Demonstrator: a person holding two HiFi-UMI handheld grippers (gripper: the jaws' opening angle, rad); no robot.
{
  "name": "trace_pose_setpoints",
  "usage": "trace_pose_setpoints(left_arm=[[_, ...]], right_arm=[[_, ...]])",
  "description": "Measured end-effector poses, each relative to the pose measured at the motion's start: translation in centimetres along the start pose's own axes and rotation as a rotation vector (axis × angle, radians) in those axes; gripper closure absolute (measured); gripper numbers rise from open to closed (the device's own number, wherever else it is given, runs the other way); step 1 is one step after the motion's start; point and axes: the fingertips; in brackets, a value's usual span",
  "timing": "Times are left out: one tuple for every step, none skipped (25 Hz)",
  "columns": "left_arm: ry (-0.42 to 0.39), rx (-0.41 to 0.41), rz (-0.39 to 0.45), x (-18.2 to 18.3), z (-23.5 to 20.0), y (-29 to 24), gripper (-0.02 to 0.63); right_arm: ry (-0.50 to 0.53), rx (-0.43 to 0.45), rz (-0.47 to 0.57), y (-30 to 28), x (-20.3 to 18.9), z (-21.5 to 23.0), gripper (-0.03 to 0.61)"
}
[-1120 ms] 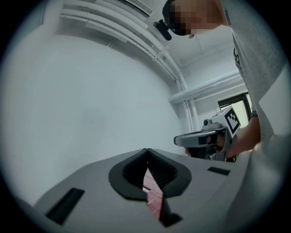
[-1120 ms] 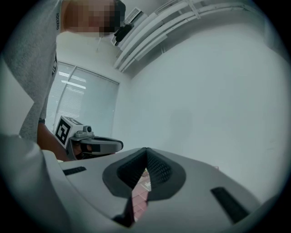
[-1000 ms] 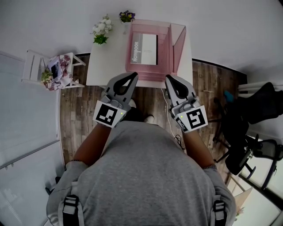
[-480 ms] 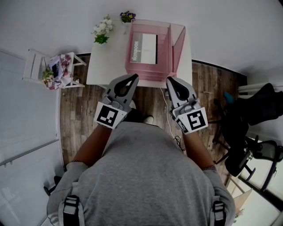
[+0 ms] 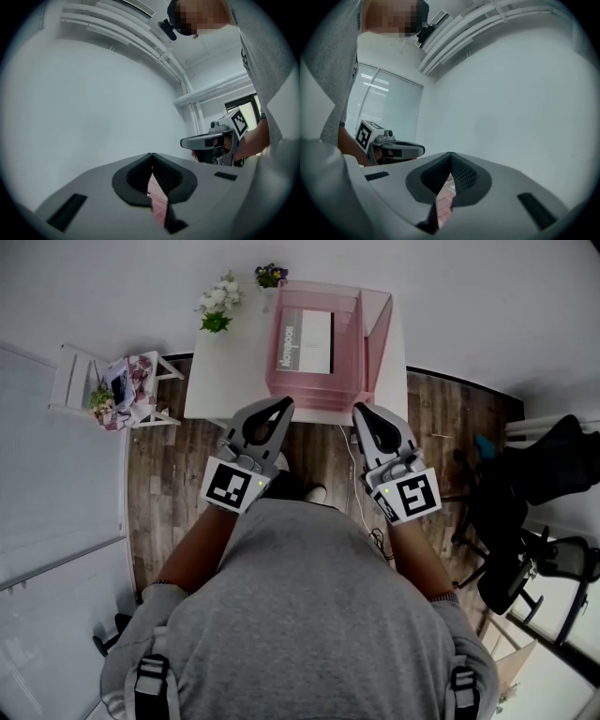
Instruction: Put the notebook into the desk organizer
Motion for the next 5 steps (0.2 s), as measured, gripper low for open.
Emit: trace_pose_setpoints(left_arm=[[-0.001, 0.000, 0.000, -0.02, 0.01, 0.08, 0.594], [-0.002, 0.001, -0.001, -0.04, 0.02, 0.14, 0.594], [-0.003, 0.001, -0.001, -0.07, 0.02, 0.17, 0.594], [-0.004, 0.000, -0.002, -0.10, 0.01, 0.19, 0.594], [-0.005, 0.000, -0.002, -0.13, 0.00, 0.20, 0.594]], right_arm=[[0.000, 0.000, 0.001, 0.05, 0.03, -0.07, 0.572], [0.001, -0.001, 0.001, 0.09, 0.06, -0.13, 0.572], [0.001, -0.002, 0.001, 0.12, 0.07, -0.15, 0.572], [0.001, -0.002, 0.001, 0.14, 0.09, -0.16, 0.572], [0.001, -0.003, 0.001, 0.14, 0.10, -0.15, 0.572]])
Point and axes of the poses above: the fingertips, and each gripper's own axes: y backward along the fingers, z to its right, x out of its top, and after that the axes turned 9 degrees about y, right-handed
